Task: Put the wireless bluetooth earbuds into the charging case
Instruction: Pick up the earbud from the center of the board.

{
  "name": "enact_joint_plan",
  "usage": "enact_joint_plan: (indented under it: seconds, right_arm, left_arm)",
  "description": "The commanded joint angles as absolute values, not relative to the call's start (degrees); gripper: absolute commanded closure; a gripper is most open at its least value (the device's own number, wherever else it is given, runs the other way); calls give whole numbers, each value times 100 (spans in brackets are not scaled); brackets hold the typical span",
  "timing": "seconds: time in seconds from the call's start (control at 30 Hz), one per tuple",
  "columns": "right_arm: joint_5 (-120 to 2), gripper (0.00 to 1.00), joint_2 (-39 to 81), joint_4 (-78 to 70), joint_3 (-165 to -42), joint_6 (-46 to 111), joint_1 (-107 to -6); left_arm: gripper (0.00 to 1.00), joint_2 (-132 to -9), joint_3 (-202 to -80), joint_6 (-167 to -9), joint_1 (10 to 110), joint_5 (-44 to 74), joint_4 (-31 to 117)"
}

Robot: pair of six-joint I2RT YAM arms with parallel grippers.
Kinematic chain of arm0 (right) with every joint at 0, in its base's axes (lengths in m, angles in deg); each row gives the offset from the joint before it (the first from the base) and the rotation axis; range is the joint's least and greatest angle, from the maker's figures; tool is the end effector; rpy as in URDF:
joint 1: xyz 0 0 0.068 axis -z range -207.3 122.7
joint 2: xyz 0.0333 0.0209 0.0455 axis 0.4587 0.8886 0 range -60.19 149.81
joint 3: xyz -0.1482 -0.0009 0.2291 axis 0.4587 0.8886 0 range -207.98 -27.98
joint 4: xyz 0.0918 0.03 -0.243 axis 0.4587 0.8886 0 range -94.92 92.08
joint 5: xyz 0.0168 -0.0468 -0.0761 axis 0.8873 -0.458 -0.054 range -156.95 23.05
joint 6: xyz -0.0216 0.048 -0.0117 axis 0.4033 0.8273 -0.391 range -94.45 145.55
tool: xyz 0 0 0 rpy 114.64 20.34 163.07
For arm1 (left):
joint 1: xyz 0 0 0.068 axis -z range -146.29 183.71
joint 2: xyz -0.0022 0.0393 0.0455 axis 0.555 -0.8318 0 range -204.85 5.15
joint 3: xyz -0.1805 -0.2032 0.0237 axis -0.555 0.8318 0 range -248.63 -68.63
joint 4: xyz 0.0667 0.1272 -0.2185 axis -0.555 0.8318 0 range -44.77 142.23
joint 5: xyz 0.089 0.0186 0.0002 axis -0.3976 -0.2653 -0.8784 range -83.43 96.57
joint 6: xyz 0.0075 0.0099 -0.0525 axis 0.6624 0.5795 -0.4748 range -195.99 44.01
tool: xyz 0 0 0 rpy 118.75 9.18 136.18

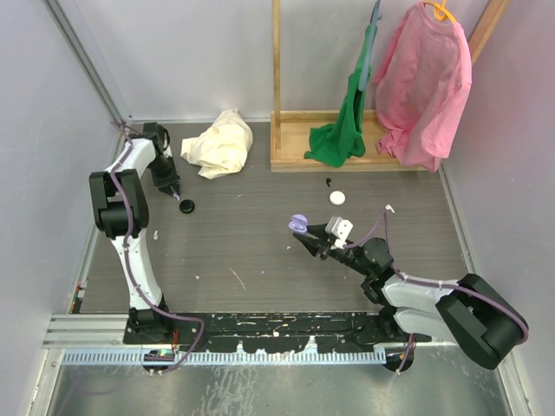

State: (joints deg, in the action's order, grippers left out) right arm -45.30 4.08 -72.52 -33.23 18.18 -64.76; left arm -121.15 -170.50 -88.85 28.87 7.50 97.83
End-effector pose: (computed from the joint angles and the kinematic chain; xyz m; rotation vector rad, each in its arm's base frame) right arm 0.1419 0.1252 0.1881 -0.8415 1.2043 0.6975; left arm 0.4472 0.0372 0.1727 -0.4460 2.8822 -0.0469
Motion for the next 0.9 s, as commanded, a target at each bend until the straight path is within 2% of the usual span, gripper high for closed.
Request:
enact_joint_plan:
  seconds: [0.0,0.53,0.87]
  right_arm:
    - [-4489,99,137,-7571,-3461,1851,-6508]
    - [-4480,99,-47,-7580,-3559,1955,-6509]
    - [-4580,99,-200,-7392,-3624,2254,-6504]
  left_arm:
    - [83,-11285,-16746,-9161,2879,965,9341]
    - [86,-8930,-14982,-9726,3271,1317,8189]
    - [86,-7124,-13500,-10084,4066,1041,7149]
